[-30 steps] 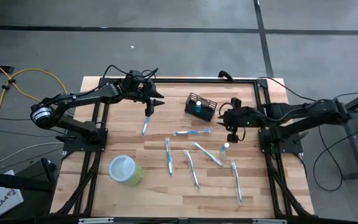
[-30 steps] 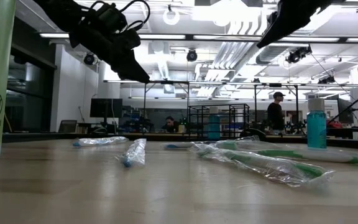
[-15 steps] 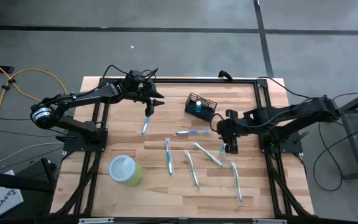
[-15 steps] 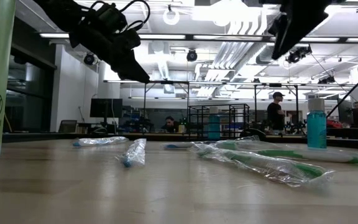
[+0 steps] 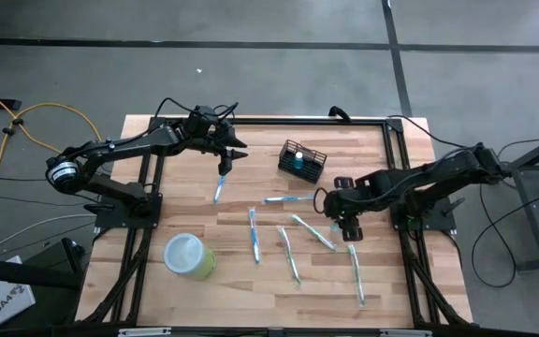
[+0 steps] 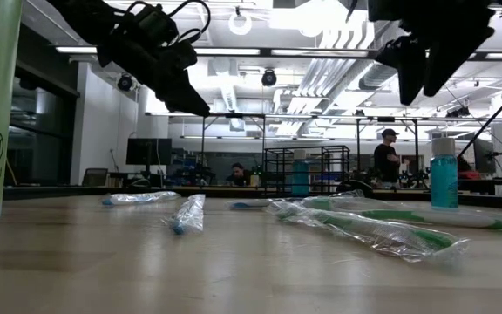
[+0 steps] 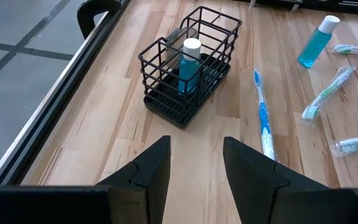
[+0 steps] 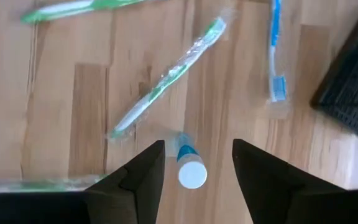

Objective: Pick & Place toothbrushing station
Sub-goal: Put the blue mouthwash into the middle section of the black mesh organizer

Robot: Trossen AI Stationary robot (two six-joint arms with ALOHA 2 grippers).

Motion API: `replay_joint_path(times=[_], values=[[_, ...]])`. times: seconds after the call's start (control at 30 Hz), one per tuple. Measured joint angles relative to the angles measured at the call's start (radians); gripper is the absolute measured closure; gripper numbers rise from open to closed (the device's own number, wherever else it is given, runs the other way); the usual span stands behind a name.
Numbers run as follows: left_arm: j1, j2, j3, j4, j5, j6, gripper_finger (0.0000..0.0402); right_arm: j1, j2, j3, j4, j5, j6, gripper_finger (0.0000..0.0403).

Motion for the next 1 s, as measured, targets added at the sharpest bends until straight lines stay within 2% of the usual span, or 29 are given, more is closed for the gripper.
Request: replay_joint_path(times=[0.23, 1.0], values=[[0.000, 0.000, 0.000, 0.000, 0.000, 0.000, 0.0258, 0.048, 0.000, -0.016, -0.013, 0.062, -0.082, 0.0222], [0.000, 0.000, 0.000, 0.000, 0.000, 0.000, 0.0257, 0.043, 0.000, -0.113, 0.031, 0.054, -0.043, 0.0222]])
